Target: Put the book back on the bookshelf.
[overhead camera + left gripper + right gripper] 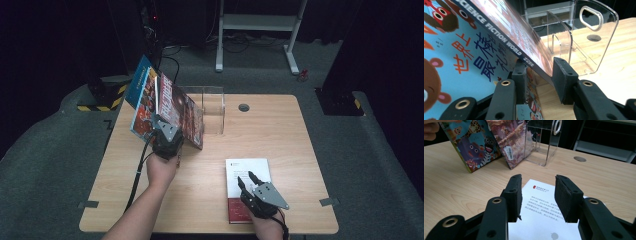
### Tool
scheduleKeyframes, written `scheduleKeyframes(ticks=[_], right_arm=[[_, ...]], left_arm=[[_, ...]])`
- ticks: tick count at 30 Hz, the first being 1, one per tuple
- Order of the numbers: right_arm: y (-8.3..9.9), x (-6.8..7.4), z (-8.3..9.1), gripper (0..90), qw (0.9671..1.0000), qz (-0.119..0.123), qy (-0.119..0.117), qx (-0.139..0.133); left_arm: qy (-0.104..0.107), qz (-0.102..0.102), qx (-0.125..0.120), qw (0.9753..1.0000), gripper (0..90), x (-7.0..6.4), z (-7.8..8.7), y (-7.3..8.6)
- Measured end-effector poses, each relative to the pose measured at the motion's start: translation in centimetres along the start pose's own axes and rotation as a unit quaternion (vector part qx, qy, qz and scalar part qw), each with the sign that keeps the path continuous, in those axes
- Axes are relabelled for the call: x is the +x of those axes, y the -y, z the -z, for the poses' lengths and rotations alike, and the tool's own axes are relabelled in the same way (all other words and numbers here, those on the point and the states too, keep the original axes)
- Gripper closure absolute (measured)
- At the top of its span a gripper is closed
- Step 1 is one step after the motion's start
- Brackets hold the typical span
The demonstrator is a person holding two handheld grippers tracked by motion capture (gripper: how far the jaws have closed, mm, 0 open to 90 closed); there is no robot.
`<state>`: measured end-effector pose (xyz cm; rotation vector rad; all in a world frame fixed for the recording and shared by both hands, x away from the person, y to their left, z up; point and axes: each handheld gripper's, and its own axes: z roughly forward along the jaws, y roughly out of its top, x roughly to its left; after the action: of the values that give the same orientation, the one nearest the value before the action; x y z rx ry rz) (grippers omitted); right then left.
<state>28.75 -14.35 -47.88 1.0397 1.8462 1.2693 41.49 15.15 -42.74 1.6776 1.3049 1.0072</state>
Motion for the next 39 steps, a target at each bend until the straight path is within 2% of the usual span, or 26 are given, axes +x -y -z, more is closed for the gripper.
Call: scheduleKeyframes(ticks=[4, 8, 13, 18, 20, 21, 22, 24, 26, 28, 31, 36, 39], right_arm=[[0.0, 0.0, 0.0, 57.4, 1.0000, 0.000, 0.000, 0.001], [0.0, 0.0, 0.0, 57.4, 1.0000, 0.000, -0.001, 0.000], [0.0, 0.0, 0.0, 57.5, 1.0000, 0.001, 0.000, 0.000], [0.1, -0.1, 0.1, 57.4, 1.0000, 0.000, 0.001, 0.000], [0.1, -0.1, 0.1, 57.5, 1.0000, -0.001, 0.001, 0.001], [0.1, -0.2, 0.0, 57.5, 1.0000, -0.001, 0.001, 0.001], [0.1, -0.2, 0.0, 57.5, 1.0000, -0.001, 0.001, 0.001], [0.1, -0.1, 0.0, 57.5, 1.0000, 0.000, 0.000, 0.001], [0.1, -0.1, 0.1, 57.5, 1.0000, 0.001, 0.000, 0.000], [0.1, -0.2, 0.1, 57.5, 1.0000, -0.001, 0.001, 0.001], [0.1, -0.2, 0.1, 57.5, 1.0000, -0.001, 0.001, 0.000], [0.1, -0.2, 0.1, 57.2, 1.0000, -0.002, 0.000, 0.001], [0.1, -0.1, 0.0, 56.8, 1.0000, -0.001, -0.002, 0.001]], left_arm=[[0.003, -0.015, 0.012, 0.9998, 66.1, -0.3, -0.1, 0.4], [0.004, -0.015, 0.017, 0.9997, 69.1, -0.2, -0.1, 1.0], [0.006, 0.003, 0.015, 0.9999, 72.4, 0.1, -0.1, 1.1], [-0.011, 0.022, 0.013, 0.9996, 75.6, 0.1, -0.3, 1.0], [-0.017, 0.035, 0.011, 0.9992, 77.8, 0.2, -0.3, 1.1], [-0.021, 0.036, 0.009, 0.9991, 81.0, 0.1, -0.3, 1.2], [-0.019, 0.034, 0.009, 0.9992, 90.0, 0.1, -0.3, 1.3], [-0.015, 0.020, 0.009, 0.9997, 90.0, -0.2, -0.3, 1.4], [-0.012, 0.019, 0.008, 0.9997, 90.0, -0.2, -0.3, 1.5], [-0.004, 0.030, 0.009, 0.9995, 87.4, -0.1, -0.4, 1.5], [0.006, 0.023, 0.007, 0.9997, 82.1, -0.2, -0.2, 1.6], [0.040, 0.027, -0.001, 0.9988, 70.3, -0.4, 0.6, 2.2], [0.066, 0.021, -0.005, 0.9976, 64.5, -0.5, 1.5, 3.0]])
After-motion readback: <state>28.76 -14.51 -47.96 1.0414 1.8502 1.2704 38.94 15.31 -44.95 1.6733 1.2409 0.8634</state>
